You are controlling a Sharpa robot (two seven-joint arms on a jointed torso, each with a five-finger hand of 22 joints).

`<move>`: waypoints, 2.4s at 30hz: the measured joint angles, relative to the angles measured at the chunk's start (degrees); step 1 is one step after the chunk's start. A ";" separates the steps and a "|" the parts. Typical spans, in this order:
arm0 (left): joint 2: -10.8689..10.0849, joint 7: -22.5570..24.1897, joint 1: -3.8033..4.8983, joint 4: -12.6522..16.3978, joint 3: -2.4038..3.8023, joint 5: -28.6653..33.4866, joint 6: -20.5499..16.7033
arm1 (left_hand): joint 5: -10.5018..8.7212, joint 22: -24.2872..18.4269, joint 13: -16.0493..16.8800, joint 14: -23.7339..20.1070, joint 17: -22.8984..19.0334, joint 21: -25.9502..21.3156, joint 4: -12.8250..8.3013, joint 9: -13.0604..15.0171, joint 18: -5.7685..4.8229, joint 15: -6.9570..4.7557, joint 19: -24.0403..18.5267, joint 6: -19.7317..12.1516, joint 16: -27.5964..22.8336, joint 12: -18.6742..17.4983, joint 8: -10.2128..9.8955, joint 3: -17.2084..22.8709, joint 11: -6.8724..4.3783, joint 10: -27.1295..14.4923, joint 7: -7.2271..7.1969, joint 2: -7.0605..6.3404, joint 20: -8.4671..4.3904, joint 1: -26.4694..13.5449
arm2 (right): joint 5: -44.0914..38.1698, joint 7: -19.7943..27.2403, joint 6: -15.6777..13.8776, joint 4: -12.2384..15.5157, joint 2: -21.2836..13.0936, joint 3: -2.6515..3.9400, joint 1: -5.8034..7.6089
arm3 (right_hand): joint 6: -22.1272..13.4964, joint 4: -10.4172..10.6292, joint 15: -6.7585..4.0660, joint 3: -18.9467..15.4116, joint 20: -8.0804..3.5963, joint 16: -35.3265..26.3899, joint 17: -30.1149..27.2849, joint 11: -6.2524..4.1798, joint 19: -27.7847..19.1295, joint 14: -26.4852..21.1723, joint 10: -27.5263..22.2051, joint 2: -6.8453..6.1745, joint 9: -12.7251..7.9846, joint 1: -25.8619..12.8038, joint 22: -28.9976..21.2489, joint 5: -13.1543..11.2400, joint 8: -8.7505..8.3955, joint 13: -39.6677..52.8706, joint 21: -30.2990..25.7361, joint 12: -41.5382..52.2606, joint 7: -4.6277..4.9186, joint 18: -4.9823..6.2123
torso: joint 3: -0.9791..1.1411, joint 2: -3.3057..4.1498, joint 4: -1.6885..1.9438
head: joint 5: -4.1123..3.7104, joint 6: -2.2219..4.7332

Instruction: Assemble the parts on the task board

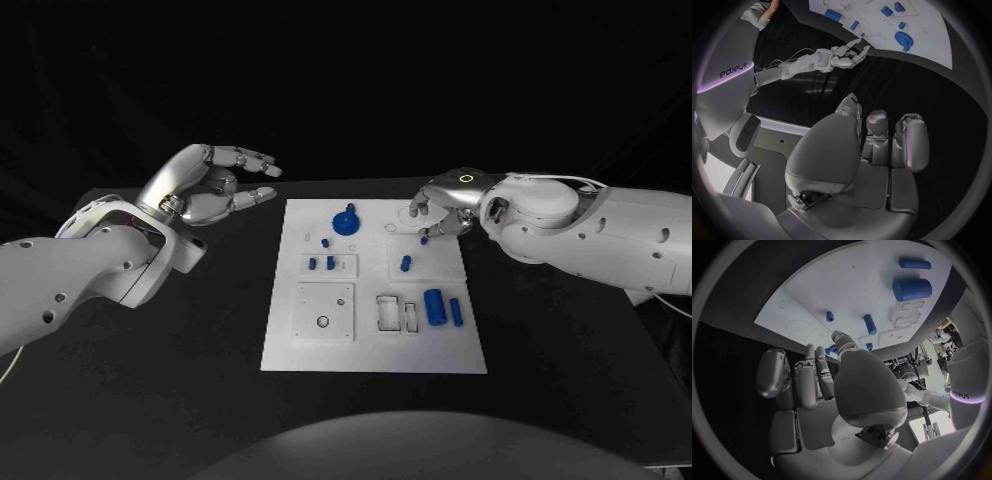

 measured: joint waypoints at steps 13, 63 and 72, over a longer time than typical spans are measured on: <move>1.03 -1.06 -0.01 -0.66 -0.03 0.02 0.72 | 1.15 0.00 -0.04 -0.48 -1.07 -0.66 -0.01 -0.57 0.01 0.48 0.20 -0.33 -0.47 0.27 -1.01 0.32 0.41 0.41 0.52 0.81 0.21 0.15 | 2.66 0.32 -0.03 0.88 -0.61 0.00 -0.65 | -0.39 -0.25 0.00 4.51 0.20 0.19 -0.01 -0.13 0.20 0.00 -0.39 -1.35 -0.13 -0.33 -0.01 2.74 -1.96 1.31 -0.47 0.46 0.59 0.00 | -0.18 -0.05 -0.01 | 0.26 0.00; 1.64 -3.16 -0.01 -0.71 -0.03 -1.10 2.60 | 2.25 0.03 -0.02 -1.23 -2.29 -1.00 -0.05 -0.79 0.01 0.41 0.20 1.02 -0.70 1.63 -1.50 3.14 0.38 3.30 1.85 1.03 0.21 3.55 | 5.31 0.84 1.71 -2.88 1.61 0.06 -3.85 | 2.08 -7.69 -0.51 15.25 -0.32 -1.05 -1.42 -1.15 -1.16 -1.36 -0.28 -2.17 15.55 0.66 -0.04 7.48 3.40 6.91 -2.27 3.17 0.98 0.00 | -0.43 -0.05 -0.18 | 1.03 0.00; 1.81 -3.57 -0.03 -0.99 -0.05 -1.32 2.87 | 2.26 0.02 -0.01 -1.23 -2.58 -0.99 -0.01 -0.79 0.01 0.41 0.20 1.52 -0.70 2.00 -1.50 3.96 0.08 4.01 2.35 1.02 0.21 4.00 | 6.16 1.59 1.28 -3.29 1.88 0.09 -4.06 | 2.59 -9.36 -0.71 16.91 -0.34 -1.06 -1.83 -1.56 -1.14 -1.57 2.57 -1.56 17.76 1.73 0.00 7.48 4.29 7.17 -2.27 3.85 1.70 0.00 | -0.52 -0.04 -0.19 | 0.99 0.00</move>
